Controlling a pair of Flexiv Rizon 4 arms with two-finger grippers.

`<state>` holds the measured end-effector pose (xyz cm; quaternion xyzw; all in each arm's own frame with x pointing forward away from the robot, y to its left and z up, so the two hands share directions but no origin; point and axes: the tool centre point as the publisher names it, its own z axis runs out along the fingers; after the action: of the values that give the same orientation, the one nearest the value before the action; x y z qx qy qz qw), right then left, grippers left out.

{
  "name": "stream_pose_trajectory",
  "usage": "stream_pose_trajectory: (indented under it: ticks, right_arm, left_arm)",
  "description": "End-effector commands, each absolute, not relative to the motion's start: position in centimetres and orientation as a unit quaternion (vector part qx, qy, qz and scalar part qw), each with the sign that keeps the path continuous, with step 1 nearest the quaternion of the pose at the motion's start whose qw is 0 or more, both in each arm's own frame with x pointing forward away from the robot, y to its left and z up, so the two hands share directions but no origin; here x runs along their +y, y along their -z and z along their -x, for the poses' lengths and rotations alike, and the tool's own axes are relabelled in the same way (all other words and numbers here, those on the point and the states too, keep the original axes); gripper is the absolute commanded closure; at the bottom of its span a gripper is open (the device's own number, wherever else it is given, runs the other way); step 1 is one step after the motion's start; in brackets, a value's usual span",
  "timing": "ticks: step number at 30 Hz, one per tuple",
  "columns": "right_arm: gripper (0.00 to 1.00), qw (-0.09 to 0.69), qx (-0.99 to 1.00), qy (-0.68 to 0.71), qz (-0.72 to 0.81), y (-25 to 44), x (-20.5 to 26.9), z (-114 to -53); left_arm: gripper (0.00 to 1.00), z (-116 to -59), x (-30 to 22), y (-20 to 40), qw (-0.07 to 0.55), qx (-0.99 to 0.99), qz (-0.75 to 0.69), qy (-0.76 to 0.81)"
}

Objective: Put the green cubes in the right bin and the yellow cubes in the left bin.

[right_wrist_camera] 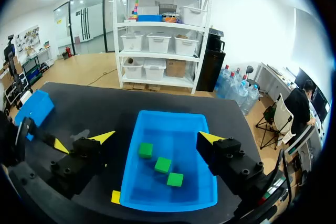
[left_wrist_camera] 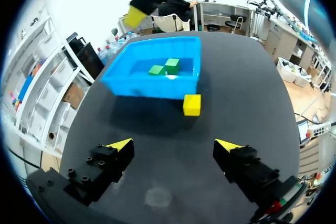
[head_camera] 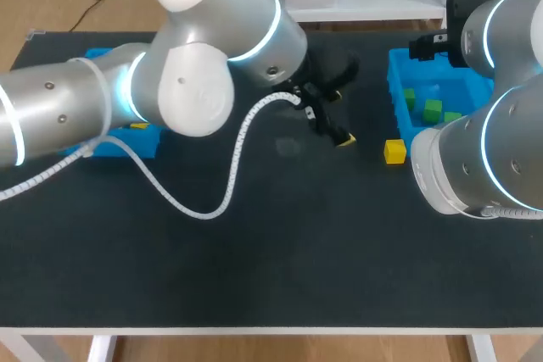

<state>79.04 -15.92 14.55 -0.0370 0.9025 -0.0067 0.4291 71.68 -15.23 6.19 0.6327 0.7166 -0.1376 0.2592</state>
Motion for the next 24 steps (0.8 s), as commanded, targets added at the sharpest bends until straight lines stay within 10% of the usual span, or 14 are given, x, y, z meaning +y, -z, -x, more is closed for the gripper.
stream_pose_trajectory:
  ticks: [1,24]
  right_arm:
    - [0.00,0.428,0.903,0.003,0.039,-14.6,-16.1,-79.1]
    - [0.00,0.428,0.903,0.003,0.039,-14.6,-16.1,-79.1]
  left_arm:
    - [0.00,-71.7,-17.3,-5.4,0.248,0.712,-0.642,0.140]
    - [0.00,-70.4,-21.1,-4.4,0.226,0.716,-0.644,0.145]
